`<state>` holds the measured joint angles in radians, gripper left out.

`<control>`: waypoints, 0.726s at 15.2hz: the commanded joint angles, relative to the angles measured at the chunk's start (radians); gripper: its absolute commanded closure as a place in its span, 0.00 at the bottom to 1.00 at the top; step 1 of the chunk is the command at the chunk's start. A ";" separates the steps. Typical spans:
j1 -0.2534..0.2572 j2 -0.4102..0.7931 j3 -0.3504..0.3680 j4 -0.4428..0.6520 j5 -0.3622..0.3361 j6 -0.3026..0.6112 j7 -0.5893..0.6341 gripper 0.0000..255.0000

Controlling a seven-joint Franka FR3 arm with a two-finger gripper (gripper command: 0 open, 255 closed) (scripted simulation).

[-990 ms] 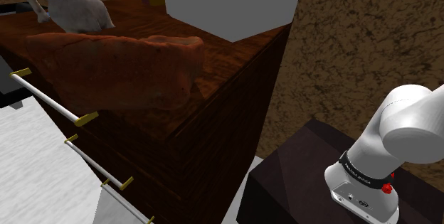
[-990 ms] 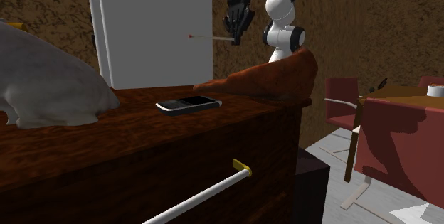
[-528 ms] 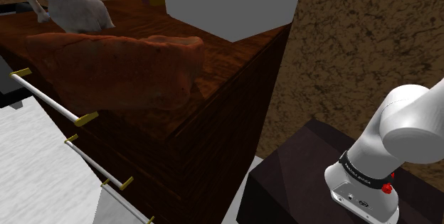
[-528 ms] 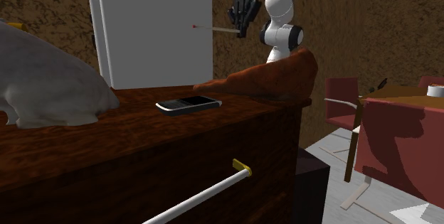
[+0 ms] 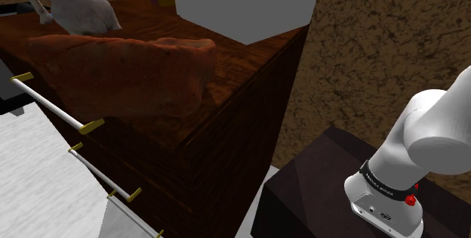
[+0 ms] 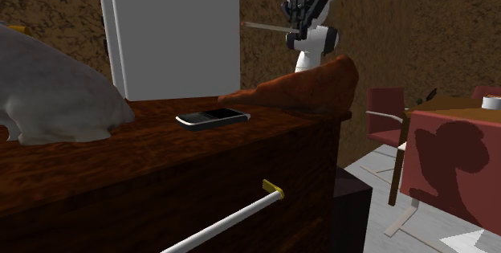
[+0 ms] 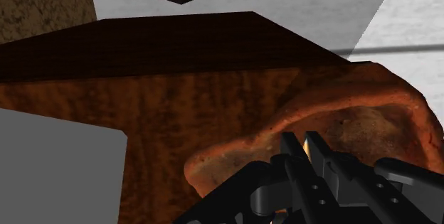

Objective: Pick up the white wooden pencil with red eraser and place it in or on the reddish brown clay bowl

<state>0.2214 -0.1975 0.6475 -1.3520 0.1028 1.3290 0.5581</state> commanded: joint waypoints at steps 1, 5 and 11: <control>0.019 0.071 0.073 0.058 -0.048 0.002 0.081 1.00; 0.043 0.113 0.116 0.061 -0.083 0.031 0.138 1.00; 0.033 0.031 0.079 -0.098 -0.025 0.129 0.098 1.00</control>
<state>0.2554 -0.1507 0.7327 -1.4188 0.0669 1.4380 0.6631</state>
